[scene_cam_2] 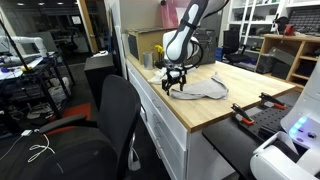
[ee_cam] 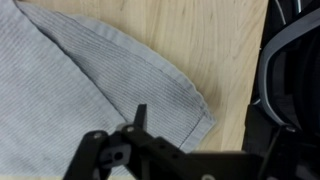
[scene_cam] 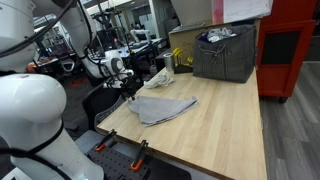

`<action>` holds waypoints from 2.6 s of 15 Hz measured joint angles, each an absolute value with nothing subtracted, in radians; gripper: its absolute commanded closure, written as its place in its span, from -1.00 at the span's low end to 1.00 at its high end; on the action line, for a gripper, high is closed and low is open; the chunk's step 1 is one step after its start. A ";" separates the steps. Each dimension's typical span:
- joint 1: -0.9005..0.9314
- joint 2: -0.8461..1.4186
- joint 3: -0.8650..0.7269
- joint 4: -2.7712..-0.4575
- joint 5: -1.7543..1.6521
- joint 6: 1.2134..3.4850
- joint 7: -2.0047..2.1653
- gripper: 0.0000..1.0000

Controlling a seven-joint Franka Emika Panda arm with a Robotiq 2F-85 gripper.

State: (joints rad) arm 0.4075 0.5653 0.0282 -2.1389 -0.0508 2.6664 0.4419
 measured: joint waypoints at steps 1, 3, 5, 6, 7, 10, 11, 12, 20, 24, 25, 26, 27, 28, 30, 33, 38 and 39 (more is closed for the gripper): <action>0.411 0.575 0.024 -2.131 -0.061 2.666 0.442 -0.31; 0.418 0.593 0.012 -2.114 -0.076 2.666 0.442 0.01; 0.424 0.607 0.002 -2.100 -0.081 2.666 0.442 0.32; 0.425 0.612 -0.001 -2.095 -0.082 2.666 0.442 0.45; 0.425 0.615 -0.003 -2.090 -0.083 2.666 0.442 0.63; 0.426 0.617 -0.006 -2.086 -0.083 2.666 0.442 1.00; 0.425 0.617 -0.006 -2.086 -0.083 2.666 0.442 1.00; 0.425 0.617 -0.006 -2.086 -0.083 2.666 0.442 1.00; 0.399 0.585 -0.012 -2.100 -0.073 2.666 0.441 0.98; 0.356 0.548 -0.044 -2.115 -0.074 2.665 0.433 0.98; 0.342 0.542 -0.056 -2.117 -0.075 2.664 0.431 0.98; 0.329 0.538 -0.069 -2.118 -0.079 2.664 0.428 0.98; 0.315 0.536 -0.084 -2.120 -0.082 2.663 0.423 0.98; 0.303 0.535 -0.098 -2.120 -0.085 2.662 0.419 0.98; 0.280 0.535 -0.125 -2.123 -0.099 2.662 0.418 0.98; 0.255 0.535 -0.167 -2.133 -0.116 2.662 0.418 0.98; 0.235 0.536 -0.229 -2.142 -0.144 2.662 0.420 0.98; 0.231 0.536 -0.238 -2.144 -0.145 2.662 0.420 0.98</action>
